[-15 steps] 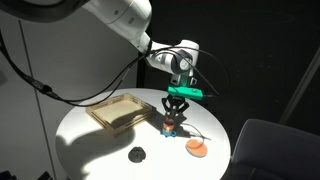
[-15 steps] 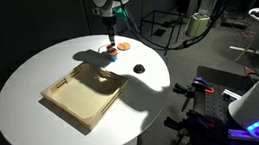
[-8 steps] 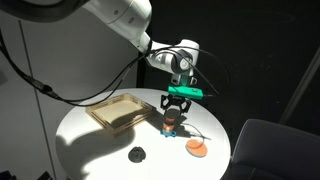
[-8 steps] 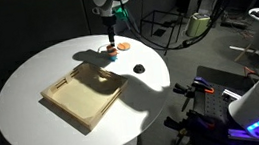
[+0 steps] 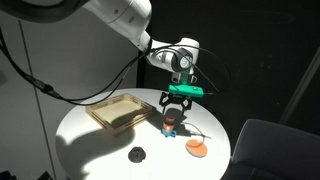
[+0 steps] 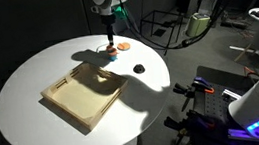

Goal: Put the small blue cup and small orange cup in the box

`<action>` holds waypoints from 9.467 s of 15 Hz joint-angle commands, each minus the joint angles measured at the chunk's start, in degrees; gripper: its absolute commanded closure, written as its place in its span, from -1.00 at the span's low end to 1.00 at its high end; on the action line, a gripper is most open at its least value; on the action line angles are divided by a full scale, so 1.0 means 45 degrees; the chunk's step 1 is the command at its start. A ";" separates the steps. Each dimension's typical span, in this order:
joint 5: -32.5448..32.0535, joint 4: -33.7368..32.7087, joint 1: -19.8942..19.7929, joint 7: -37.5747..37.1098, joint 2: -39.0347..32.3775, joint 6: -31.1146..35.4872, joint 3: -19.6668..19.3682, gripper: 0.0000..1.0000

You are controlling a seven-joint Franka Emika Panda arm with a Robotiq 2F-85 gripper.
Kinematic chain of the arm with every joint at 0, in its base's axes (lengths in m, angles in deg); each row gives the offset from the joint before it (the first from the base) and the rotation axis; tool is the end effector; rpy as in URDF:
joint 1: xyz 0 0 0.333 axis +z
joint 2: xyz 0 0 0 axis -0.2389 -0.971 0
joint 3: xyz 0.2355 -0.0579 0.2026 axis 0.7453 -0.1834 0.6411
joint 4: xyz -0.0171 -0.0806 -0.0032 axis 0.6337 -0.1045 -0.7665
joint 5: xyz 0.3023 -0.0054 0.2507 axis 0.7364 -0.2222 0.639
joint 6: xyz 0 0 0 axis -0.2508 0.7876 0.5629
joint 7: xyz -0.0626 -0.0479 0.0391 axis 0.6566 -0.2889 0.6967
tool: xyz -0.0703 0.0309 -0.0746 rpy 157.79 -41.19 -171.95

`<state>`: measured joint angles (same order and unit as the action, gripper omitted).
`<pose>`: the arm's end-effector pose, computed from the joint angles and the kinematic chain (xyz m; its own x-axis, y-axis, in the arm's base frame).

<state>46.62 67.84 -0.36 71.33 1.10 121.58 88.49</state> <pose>0.7277 -0.1716 0.2495 0.8618 0.5042 -0.0551 0.5017 -0.8634 -0.0528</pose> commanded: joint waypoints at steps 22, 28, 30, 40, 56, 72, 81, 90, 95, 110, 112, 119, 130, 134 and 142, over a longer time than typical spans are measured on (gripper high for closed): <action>-0.0118 -0.1037 0.0000 0.0290 -0.0972 -0.0407 -0.0035 0.30; -0.0105 -0.1154 -0.0032 0.0315 -0.0931 -0.0414 -0.0038 0.99; -0.0094 -0.1125 -0.0048 0.0319 -0.0877 -0.0394 -0.0031 1.00; -0.0099 -0.1119 0.0010 0.0284 -0.0636 -0.0305 -0.0007 -0.06; -0.0188 -0.1774 0.0303 0.0301 -0.0941 -0.0505 0.0041 -1.00; -0.0238 -0.1404 0.0261 0.0271 -0.1180 -0.0712 -0.0079 -1.00; -0.0293 -0.1344 0.0211 0.0278 -0.1211 -0.0727 -0.0104 0.20; -0.0295 -0.1340 0.0221 0.0278 -0.1085 -0.0712 -0.0089 0.60; -0.0260 -0.1215 0.0250 0.0300 -0.0720 -0.0646 -0.0036 0.60; -0.0339 -0.0278 0.0692 0.0665 0.1415 -0.0302 0.0126 0.60; -0.0407 0.0353 0.0846 0.1102 0.1996 -0.0199 0.0196 0.60; -0.0562 0.3616 0.1586 0.2443 0.4178 0.0567 0.0496 0.60; -0.0291 0.9758 0.2405 0.3835 0.6304 0.3613 0.1273 0.60; -0.0384 1.0811 0.2692 0.3906 0.6612 0.4378 0.1510 0.60; -0.0546 1.0739 0.2978 0.4128 0.6974 0.4318 0.1479 0.60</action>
<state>45.22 115.79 13.16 88.07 30.77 140.83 95.33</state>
